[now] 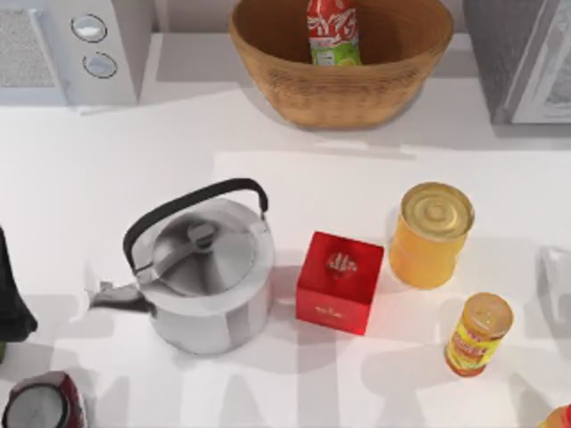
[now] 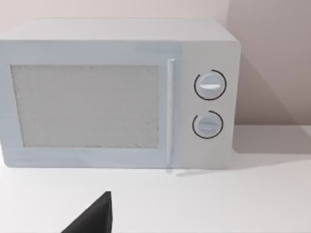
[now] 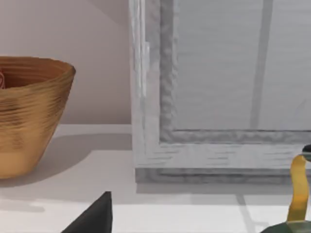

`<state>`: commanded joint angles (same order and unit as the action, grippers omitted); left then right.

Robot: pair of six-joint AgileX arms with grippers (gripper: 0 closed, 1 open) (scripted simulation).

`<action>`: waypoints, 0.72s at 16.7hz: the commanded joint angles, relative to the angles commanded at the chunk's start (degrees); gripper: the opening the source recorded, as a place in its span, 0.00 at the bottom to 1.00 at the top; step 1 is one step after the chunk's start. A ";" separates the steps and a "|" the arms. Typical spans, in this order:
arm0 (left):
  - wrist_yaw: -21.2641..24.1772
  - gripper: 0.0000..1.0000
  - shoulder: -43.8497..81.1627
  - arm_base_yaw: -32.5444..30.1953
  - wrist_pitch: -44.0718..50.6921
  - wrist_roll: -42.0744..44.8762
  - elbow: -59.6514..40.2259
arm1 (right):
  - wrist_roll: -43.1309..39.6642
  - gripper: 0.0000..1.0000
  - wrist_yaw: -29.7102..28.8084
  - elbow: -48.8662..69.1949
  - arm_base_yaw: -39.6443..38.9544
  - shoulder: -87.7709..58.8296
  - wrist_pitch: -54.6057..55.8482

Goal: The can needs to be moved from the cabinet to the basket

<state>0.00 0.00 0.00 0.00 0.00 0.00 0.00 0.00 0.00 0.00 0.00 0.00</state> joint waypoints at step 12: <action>0.00 1.00 0.00 0.00 0.00 0.00 0.00 | -0.22 1.00 17.56 8.95 15.34 -23.91 22.96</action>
<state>0.00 0.00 0.00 0.00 0.00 0.00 -0.22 17.56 8.95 15.34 -23.91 22.96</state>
